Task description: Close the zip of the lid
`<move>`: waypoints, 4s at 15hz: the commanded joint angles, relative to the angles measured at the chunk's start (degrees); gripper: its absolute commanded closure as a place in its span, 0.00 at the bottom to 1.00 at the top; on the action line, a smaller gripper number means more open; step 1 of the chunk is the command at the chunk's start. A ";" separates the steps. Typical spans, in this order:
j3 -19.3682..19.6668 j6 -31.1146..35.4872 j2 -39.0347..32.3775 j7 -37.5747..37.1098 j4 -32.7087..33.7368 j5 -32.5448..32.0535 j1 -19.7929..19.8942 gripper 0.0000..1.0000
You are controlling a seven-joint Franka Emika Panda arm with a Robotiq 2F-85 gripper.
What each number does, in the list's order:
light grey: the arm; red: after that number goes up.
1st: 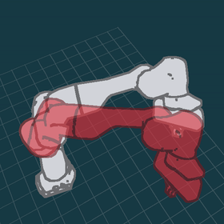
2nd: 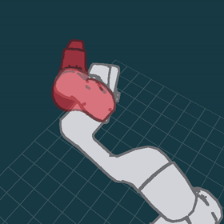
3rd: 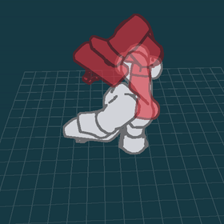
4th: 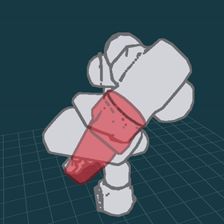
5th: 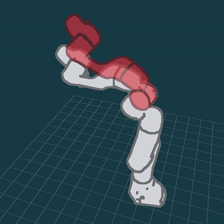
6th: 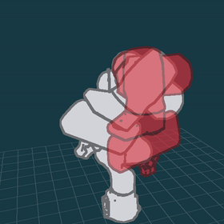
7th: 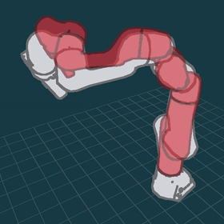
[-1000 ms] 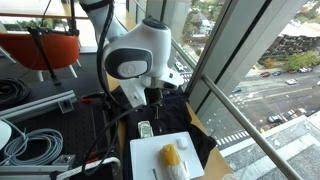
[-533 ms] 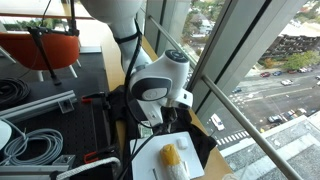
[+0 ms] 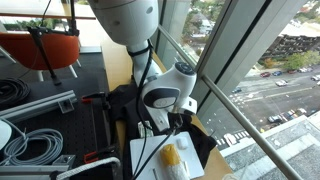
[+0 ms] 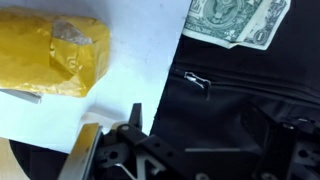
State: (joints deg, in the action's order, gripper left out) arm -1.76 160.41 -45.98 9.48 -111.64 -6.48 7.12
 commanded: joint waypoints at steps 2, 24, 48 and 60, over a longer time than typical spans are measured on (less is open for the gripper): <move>-1.24 -2.39 -4.09 1.25 4.84 1.30 0.30 0.00; 0.26 -2.00 -3.43 -2.05 1.47 0.89 -3.22 0.00; 3.27 -2.02 -1.15 -4.66 0.36 -1.06 -10.13 0.98; 4.56 -3.25 -1.78 -11.70 2.41 -3.03 -23.54 0.98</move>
State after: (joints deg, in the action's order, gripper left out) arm 2.33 158.72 -48.36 0.91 -109.87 -7.98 -12.96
